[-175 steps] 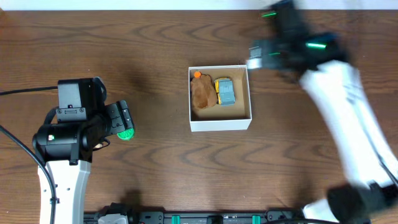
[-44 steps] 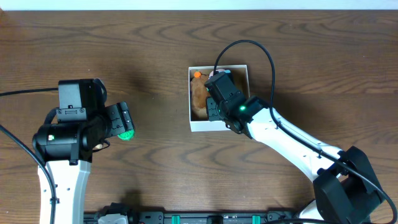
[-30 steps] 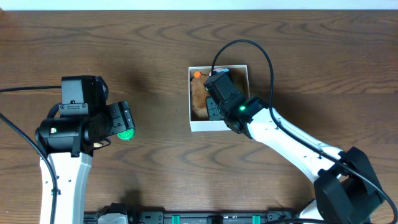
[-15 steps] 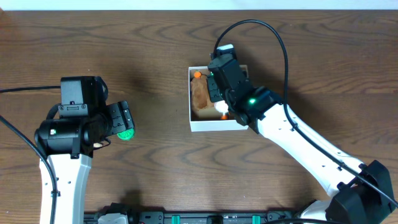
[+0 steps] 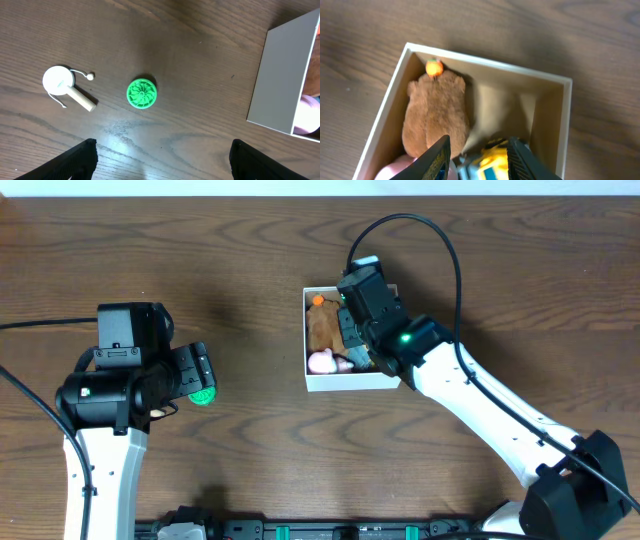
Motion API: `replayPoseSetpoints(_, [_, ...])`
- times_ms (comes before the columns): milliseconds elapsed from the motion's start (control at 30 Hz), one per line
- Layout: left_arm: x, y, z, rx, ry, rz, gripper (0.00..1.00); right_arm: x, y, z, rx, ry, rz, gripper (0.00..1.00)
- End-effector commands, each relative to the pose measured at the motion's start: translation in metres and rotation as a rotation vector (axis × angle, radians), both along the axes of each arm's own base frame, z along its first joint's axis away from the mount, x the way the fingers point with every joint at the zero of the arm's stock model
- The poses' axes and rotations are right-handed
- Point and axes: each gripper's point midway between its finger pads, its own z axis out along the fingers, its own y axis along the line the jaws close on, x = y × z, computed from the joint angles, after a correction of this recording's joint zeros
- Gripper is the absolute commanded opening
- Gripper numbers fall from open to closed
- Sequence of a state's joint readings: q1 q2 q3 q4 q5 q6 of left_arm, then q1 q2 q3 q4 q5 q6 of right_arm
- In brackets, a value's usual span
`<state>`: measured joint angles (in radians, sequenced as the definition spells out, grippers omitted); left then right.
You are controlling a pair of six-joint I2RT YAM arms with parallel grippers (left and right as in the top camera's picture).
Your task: Pack container
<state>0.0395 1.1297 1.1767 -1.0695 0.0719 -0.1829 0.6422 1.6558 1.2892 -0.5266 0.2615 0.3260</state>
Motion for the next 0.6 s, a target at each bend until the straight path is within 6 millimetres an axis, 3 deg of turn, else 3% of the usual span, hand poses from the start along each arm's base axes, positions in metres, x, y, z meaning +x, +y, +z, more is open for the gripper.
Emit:
replayPoseSetpoints(0, [0.001, 0.002, 0.007, 0.007, -0.022, 0.003, 0.85, 0.002, -0.003, -0.005, -0.023, 0.011, 0.012, 0.39])
replayPoseSetpoints(233, [0.001, 0.002, 0.007, 0.007, -0.022, 0.003, 0.84, -0.018, -0.017, -0.021, -0.099, 0.107, 0.021, 0.32])
replayPoseSetpoints(367, [0.001, 0.002, 0.007, 0.007, -0.022, 0.003, 0.85, -0.036, -0.03, -0.033, -0.151, 0.197, 0.005, 0.12])
replayPoseSetpoints(567, [0.001, 0.002, 0.007, 0.007, -0.023, 0.003, 0.85, -0.052, -0.043, -0.042, -0.196, 0.273, -0.01, 0.01])
